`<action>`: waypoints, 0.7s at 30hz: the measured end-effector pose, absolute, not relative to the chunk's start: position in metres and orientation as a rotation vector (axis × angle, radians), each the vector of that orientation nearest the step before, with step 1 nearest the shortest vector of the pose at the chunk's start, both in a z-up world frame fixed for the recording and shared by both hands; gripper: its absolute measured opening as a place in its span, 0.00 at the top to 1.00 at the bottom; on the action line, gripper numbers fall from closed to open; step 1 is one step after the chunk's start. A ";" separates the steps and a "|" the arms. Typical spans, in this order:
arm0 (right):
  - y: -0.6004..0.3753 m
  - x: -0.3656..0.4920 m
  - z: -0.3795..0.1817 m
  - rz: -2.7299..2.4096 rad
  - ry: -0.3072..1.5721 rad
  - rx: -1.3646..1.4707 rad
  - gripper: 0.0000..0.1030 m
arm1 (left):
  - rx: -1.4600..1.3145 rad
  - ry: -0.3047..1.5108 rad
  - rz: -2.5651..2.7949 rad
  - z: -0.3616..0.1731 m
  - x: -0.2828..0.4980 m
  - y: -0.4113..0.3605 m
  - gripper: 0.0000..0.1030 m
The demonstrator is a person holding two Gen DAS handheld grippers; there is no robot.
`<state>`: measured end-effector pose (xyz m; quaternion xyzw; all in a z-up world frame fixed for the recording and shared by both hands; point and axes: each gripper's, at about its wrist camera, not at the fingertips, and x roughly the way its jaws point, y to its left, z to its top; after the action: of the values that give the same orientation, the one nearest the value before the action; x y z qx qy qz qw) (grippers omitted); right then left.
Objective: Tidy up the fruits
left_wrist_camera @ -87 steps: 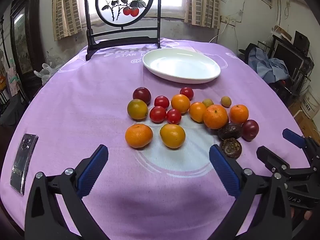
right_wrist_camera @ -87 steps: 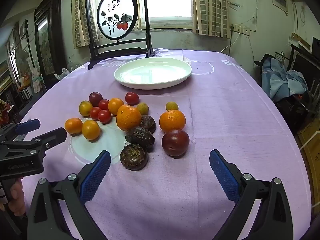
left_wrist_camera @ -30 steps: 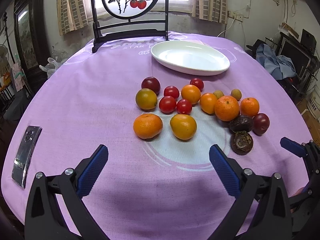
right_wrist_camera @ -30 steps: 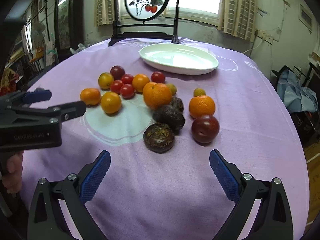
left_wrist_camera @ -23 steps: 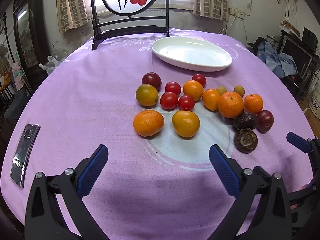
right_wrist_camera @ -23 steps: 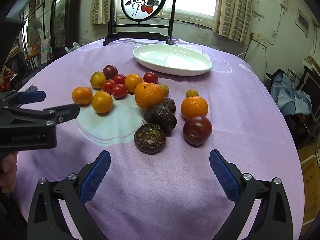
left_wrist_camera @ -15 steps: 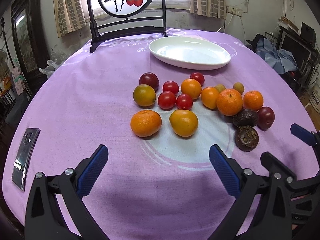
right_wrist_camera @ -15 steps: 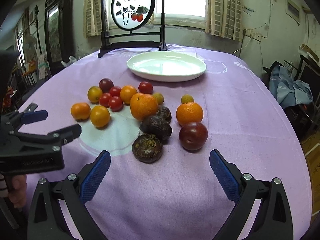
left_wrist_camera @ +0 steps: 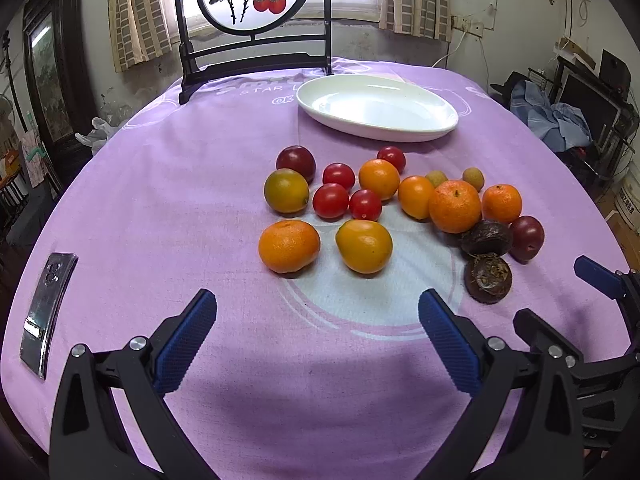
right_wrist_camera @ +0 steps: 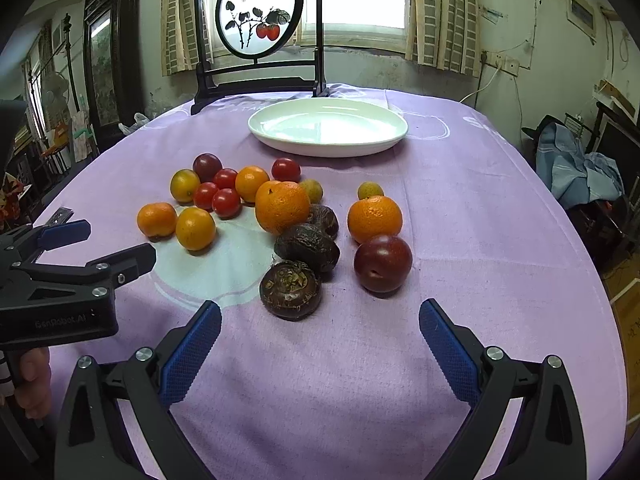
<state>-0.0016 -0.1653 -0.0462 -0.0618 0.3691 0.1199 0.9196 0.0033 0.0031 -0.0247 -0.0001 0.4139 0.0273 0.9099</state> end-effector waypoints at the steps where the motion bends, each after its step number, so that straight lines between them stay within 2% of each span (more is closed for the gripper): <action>1: -0.164 -0.002 -0.046 0.249 0.759 -0.130 0.04 | -0.001 0.855 0.056 -0.025 0.003 0.003 0.04; 16: -0.162 -0.001 -0.049 0.240 0.772 -0.147 0.04 | -0.002 0.860 0.052 -0.026 0.004 0.006 0.04; 21: -0.162 0.008 -0.056 0.249 0.826 -0.173 0.04 | -0.017 0.885 0.054 -0.034 0.006 0.022 0.04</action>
<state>0.0079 -0.1616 -0.0560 -0.0835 0.3999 0.1205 0.9048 0.0062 0.0222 -0.0338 -0.0081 0.4282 0.0260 0.9033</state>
